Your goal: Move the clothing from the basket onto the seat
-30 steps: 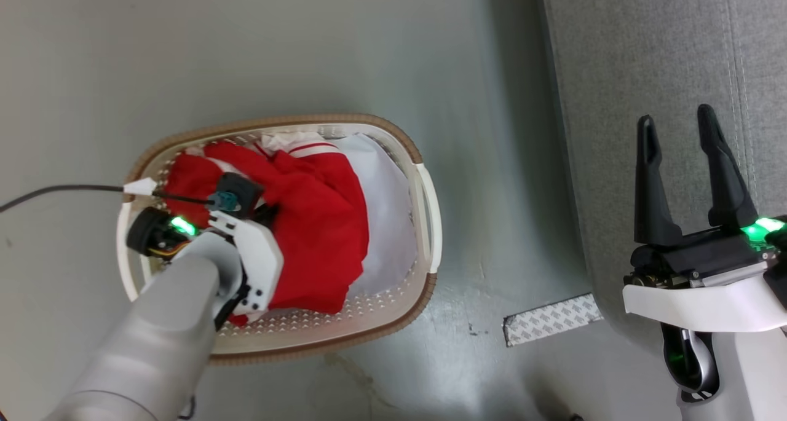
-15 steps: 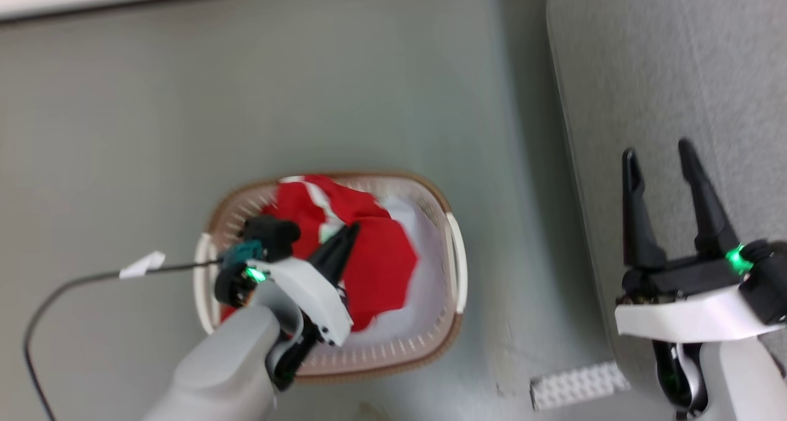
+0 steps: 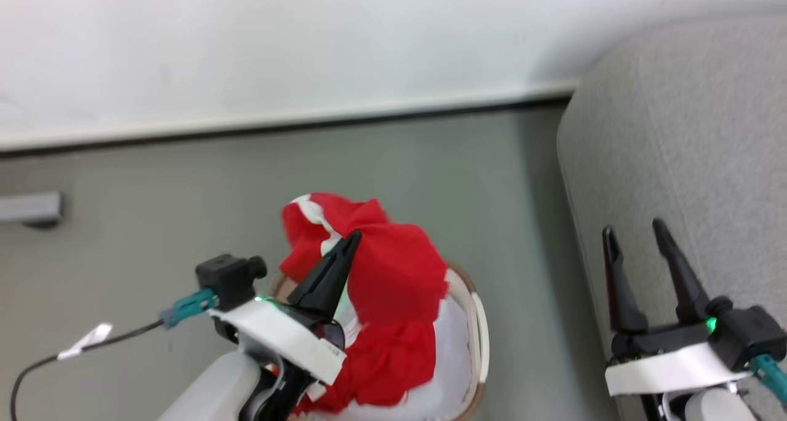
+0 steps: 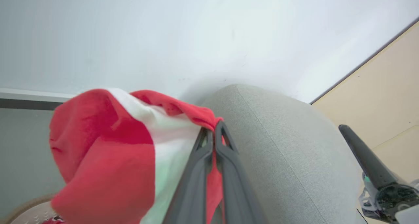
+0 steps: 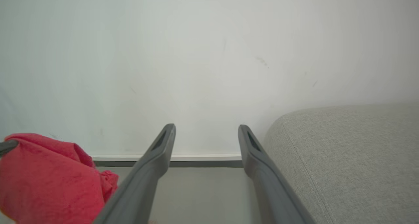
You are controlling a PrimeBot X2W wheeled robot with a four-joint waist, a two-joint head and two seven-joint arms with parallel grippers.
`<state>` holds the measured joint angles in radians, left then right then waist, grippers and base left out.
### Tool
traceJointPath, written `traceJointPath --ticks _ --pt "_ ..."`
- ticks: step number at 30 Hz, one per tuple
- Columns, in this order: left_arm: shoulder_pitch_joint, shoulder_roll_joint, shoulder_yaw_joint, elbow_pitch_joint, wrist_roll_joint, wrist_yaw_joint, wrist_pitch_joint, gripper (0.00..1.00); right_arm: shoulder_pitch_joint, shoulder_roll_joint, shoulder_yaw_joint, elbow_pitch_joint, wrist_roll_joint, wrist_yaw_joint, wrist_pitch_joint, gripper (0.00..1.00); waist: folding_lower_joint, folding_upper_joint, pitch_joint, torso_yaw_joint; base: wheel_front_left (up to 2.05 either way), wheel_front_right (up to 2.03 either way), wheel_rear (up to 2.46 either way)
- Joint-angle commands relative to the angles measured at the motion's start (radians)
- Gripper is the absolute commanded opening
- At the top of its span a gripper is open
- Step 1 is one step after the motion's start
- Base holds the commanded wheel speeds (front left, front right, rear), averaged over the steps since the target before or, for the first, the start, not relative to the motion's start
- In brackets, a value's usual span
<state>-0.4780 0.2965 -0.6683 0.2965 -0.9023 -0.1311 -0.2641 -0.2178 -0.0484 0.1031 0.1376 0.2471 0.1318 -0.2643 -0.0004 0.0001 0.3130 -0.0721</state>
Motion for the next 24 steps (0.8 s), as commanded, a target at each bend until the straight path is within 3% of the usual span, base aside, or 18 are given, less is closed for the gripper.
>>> traceJointPath --ticks 1,11,24 --pt "0.03 0.0 0.028 -0.031 0.015 0.001 0.0 0.0 0.02 -0.004 0.003 0.007 0.002 -0.002 0.0 1.0 0.0004 -0.0001 -0.067 0.013 0.0 0.0 0.0" --pt "0.201 -0.038 0.193 -0.21 0.086 0.001 0.0 0.0 0.122 -0.004 0.05 0.051 0.009 -0.002 0.0 1.0 0.0004 -0.0001 -0.247 0.002 0.0 0.0 0.0" --pt "0.295 0.012 0.182 -0.235 0.116 0.001 -0.001 0.0 0.179 -0.003 0.153 0.041 -0.028 -0.002 0.0 1.0 0.0004 -0.0001 -0.346 0.003 0.0 0.0 0.0"
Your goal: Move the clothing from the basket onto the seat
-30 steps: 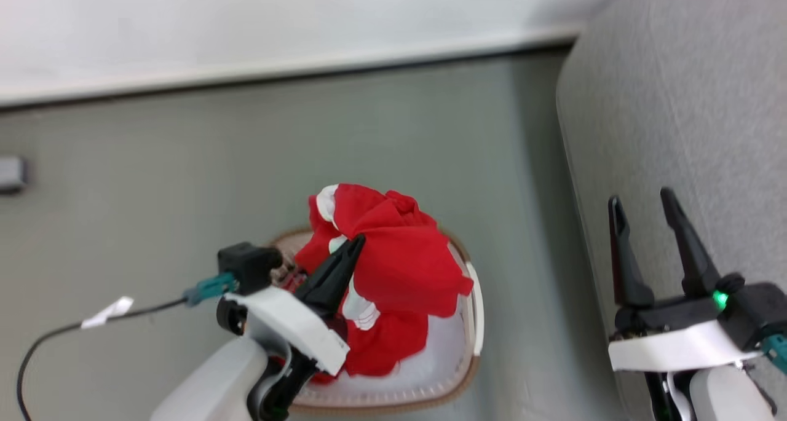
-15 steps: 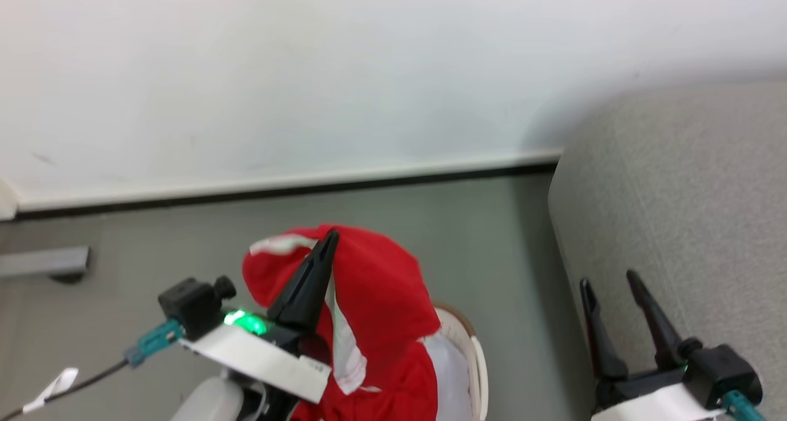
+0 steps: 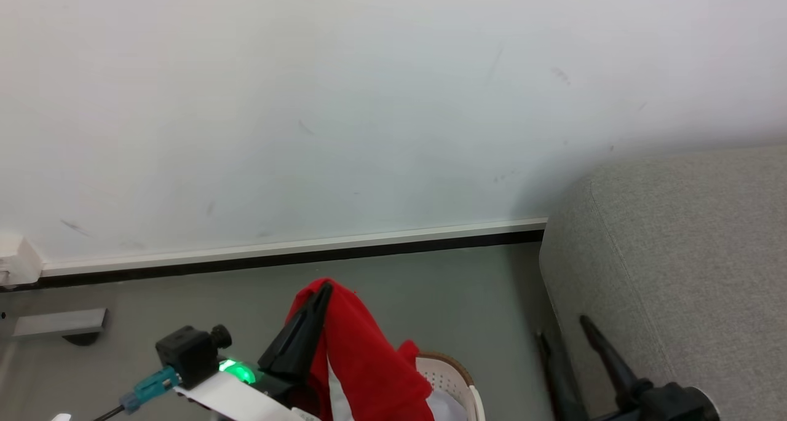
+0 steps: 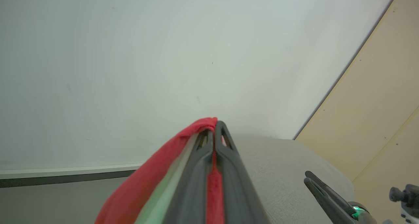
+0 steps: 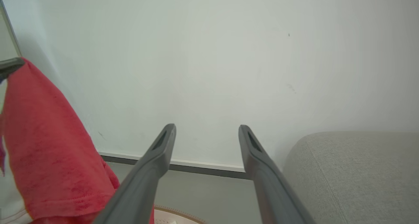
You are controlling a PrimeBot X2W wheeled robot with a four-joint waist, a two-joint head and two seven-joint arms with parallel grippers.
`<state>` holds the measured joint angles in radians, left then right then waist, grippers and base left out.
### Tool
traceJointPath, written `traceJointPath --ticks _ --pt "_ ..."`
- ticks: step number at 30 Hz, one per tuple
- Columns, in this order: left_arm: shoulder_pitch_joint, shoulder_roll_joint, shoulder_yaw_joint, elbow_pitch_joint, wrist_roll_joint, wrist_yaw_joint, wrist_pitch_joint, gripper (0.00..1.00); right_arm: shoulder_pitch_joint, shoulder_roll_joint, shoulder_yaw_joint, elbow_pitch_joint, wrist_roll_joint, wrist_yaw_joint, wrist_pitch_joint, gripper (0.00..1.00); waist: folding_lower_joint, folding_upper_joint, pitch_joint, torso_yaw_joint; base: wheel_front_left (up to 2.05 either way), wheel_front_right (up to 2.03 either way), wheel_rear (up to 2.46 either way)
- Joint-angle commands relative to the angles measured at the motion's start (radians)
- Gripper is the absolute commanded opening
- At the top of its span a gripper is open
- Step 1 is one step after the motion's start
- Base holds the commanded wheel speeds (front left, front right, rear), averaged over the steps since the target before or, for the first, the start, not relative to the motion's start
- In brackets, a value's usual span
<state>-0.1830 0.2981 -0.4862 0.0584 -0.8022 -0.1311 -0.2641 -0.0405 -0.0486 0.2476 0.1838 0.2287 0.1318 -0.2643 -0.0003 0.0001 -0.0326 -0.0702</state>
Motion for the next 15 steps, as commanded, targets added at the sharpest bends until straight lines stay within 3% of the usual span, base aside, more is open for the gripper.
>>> traceJointPath --ticks 1,5,15 --pt "-0.005 0.013 -0.003 0.006 0.018 0.001 -0.001 0.0 -0.002 -0.003 0.027 -0.007 -0.006 -0.002 0.0 1.0 0.0003 -0.0001 -0.001 0.002 0.0 0.0 0.0" --pt "-0.021 0.024 -0.014 0.01 0.014 0.001 -0.001 0.0 -0.029 -0.021 0.116 -0.019 0.008 -0.002 0.0 1.0 0.0003 -0.0001 -0.001 0.0 0.0 0.0 0.0" --pt "-0.073 0.038 -0.067 -0.02 0.015 0.001 0.016 0.0 -0.212 -0.154 0.464 -0.033 0.091 -0.002 0.0 1.0 0.0003 -0.0001 0.01 -0.014 0.0 0.0 0.0"
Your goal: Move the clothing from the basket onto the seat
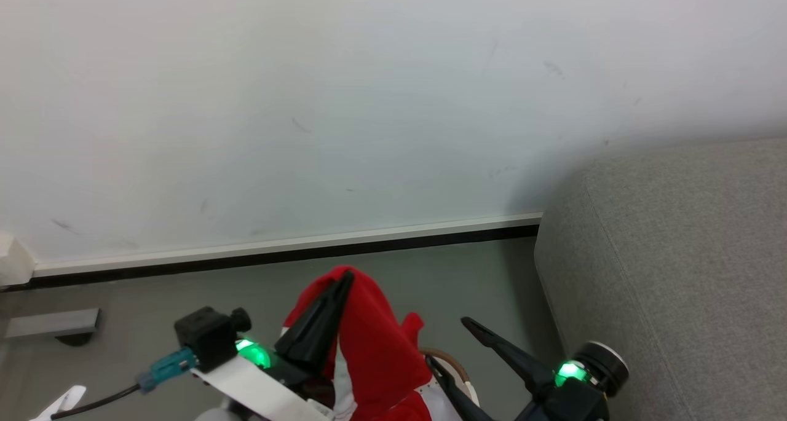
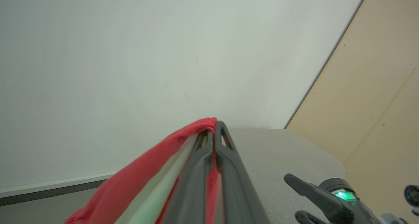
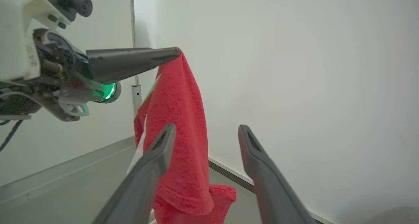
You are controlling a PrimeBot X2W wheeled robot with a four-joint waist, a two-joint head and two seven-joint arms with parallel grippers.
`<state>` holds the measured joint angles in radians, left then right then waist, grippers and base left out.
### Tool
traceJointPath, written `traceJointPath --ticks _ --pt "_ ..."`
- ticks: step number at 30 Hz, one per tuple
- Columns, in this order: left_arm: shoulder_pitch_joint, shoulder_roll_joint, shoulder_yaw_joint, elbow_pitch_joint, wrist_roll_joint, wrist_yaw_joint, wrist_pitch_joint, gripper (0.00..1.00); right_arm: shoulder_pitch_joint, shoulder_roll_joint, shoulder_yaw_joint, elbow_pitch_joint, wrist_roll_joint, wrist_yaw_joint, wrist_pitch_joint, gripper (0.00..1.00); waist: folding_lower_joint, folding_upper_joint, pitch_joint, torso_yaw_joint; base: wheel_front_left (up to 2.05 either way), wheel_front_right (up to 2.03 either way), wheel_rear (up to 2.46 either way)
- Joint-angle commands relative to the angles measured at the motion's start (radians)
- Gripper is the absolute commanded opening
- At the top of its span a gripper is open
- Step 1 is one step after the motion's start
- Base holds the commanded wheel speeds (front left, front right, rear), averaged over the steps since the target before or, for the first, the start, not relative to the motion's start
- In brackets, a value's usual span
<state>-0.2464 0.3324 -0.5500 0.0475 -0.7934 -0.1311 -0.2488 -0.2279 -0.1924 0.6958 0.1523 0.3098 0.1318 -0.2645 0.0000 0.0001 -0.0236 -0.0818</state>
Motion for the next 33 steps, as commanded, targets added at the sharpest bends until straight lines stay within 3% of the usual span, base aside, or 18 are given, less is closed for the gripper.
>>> traceJointPath --ticks 1,6,14,15,16,22,23,24,25,26,33 --pt "-0.014 0.001 -0.014 -0.014 0.0 0.001 0.005 0.0 -0.047 -0.02 0.043 0.006 0.017 -0.002 0.0 1.0 0.0 -0.0001 0.001 -0.004 0.0 0.0 0.0" --pt "-0.037 -0.011 -0.084 -0.041 0.005 0.001 0.023 0.0 -0.15 -0.045 0.126 0.06 0.012 -0.002 0.0 1.0 0.0 -0.0001 -0.003 -0.005 0.0 0.0 0.0" --pt "-0.07 -0.023 -0.218 -0.099 -0.019 0.001 0.061 0.0 -0.187 -0.023 0.15 0.161 0.04 -0.002 0.0 1.0 0.0 -0.0001 -0.011 0.008 0.0 0.0 0.0" --pt "-0.074 -0.021 -0.232 -0.107 -0.024 0.001 0.063 0.0 -0.185 -0.016 0.144 0.172 0.049 -0.002 0.0 0.18 0.0 -0.0001 -0.012 0.009 0.0 0.0 0.0" --pt "-0.077 -0.017 -0.243 -0.111 -0.028 0.001 0.066 0.0 -0.182 -0.008 0.138 0.185 0.065 -0.002 0.0 0.0 0.0 -0.0001 -0.013 0.011 0.0 0.0 0.0" --pt "-0.087 0.005 -0.244 -0.062 0.013 0.021 0.044 0.02 -0.177 0.001 0.12 0.214 0.117 -0.002 0.0 0.0 0.0 -0.0001 -0.015 0.008 0.0 0.0 0.0" --pt "-0.087 0.008 -0.241 -0.047 0.026 0.028 0.038 0.15 -0.177 -0.001 0.116 0.214 0.122 -0.002 0.0 0.0 0.0 -0.0001 -0.015 0.006 0.0 0.0 0.0" --pt "-0.092 0.015 -0.239 -0.032 0.044 0.035 0.032 0.4 -0.178 -0.004 0.113 0.216 0.123 -0.002 0.0 0.0 0.0 -0.0001 -0.014 0.004 0.0 0.0 0.0" --pt "-0.092 0.015 -0.239 -0.017 0.055 0.04 0.025 0.91 -0.179 -0.008 0.105 0.216 0.122 -0.002 0.0 0.0 0.0 -0.0001 -0.013 0.002 0.0 0.0 0.0" --pt "-0.087 0.009 -0.237 -0.002 0.057 0.042 0.021 1.0 -0.18 -0.011 0.096 0.213 0.118 -0.002 0.0 0.0 0.0 -0.0001 -0.013 -0.001 0.0 0.0 0.0" --pt "-0.075 -0.014 -0.226 0.081 0.098 0.049 -0.006 1.0 -0.159 -0.027 0.013 0.173 0.103 -0.002 0.0 0.0 0.0 -0.0001 -0.001 -0.046 0.0 0.0 0.0"
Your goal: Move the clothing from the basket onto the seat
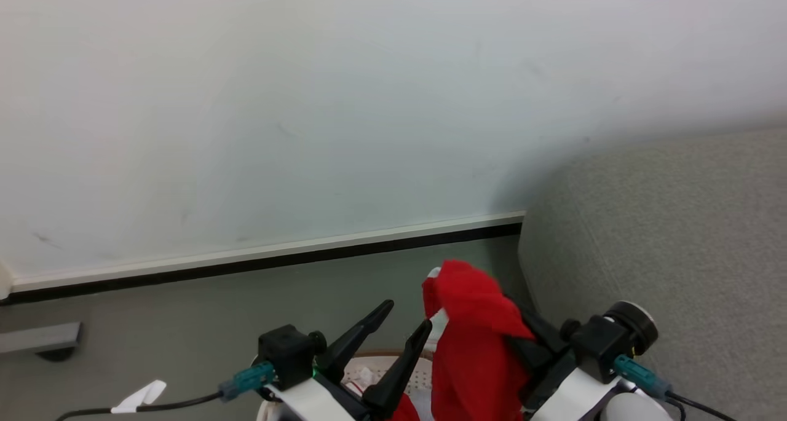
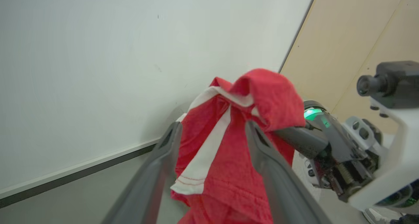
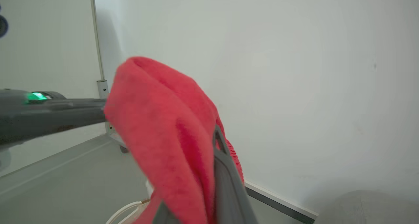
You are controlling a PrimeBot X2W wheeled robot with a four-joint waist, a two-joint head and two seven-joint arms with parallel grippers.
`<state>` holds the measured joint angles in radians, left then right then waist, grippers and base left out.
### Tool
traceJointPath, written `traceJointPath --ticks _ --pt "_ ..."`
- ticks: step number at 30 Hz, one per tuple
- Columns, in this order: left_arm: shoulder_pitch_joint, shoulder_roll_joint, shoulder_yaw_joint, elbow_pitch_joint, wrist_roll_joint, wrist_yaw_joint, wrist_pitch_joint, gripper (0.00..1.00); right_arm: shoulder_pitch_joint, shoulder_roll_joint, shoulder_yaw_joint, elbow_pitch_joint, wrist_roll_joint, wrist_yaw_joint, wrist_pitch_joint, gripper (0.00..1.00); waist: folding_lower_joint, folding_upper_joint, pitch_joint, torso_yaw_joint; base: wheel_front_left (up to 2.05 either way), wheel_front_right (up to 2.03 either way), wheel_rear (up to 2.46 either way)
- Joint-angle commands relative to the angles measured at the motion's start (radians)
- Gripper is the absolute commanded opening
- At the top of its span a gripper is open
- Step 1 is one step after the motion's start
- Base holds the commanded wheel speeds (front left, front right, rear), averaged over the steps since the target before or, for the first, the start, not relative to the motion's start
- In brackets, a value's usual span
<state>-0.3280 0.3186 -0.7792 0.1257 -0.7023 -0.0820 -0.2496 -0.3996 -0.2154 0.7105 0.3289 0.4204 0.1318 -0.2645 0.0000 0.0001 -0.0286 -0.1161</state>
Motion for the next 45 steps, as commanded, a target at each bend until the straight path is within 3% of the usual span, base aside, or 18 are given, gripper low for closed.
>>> traceJointPath --ticks 1,14,23,29,34,38,45 --pt "0.007 -0.005 0.007 0.009 0.012 0.0 -0.007 1.0 0.014 -0.006 -0.012 -0.01 -0.011 -0.002 0.0 0.0 0.0 -0.0001 0.007 -0.024 0.0 0.0 0.0" --pt "0.014 -0.069 0.029 0.039 0.079 -0.022 -0.015 1.0 0.035 -0.06 -0.123 -0.083 -0.037 -0.002 0.0 0.0 0.0 -0.0001 0.043 -0.231 0.0 0.0 0.0" --pt "0.016 -0.105 0.036 0.044 0.116 -0.039 -0.015 1.0 0.041 -0.076 -0.179 -0.093 -0.056 -0.002 0.0 0.0 0.0 -0.0001 0.065 -0.283 0.0 0.0 0.0" --pt "0.002 -0.108 0.046 0.047 0.136 -0.044 -0.015 1.0 0.011 -0.053 -0.231 -0.062 -0.076 -0.002 0.0 0.0 0.0 -0.0001 0.107 -0.27 0.0 0.0 0.0" --pt "-0.082 -0.082 0.058 0.036 0.171 -0.045 -0.015 1.0 -0.135 -0.029 -0.308 -0.013 -0.112 -0.002 0.0 0.0 0.0 -0.0001 0.258 -0.232 0.0 0.0 0.0" --pt "-0.162 -0.07 0.069 0.028 0.181 -0.047 -0.015 1.0 -0.314 -0.028 -0.432 0.052 -0.171 -0.002 0.005 0.0 0.0 -0.0001 0.376 -0.185 0.0 0.0 0.0" --pt "-0.268 -0.072 0.098 0.01 0.184 -0.048 -0.015 1.0 -0.651 -0.143 -0.715 0.18 -0.312 -0.002 0.049 0.0 0.0 -0.0001 0.563 -0.079 0.0 0.0 0.0"
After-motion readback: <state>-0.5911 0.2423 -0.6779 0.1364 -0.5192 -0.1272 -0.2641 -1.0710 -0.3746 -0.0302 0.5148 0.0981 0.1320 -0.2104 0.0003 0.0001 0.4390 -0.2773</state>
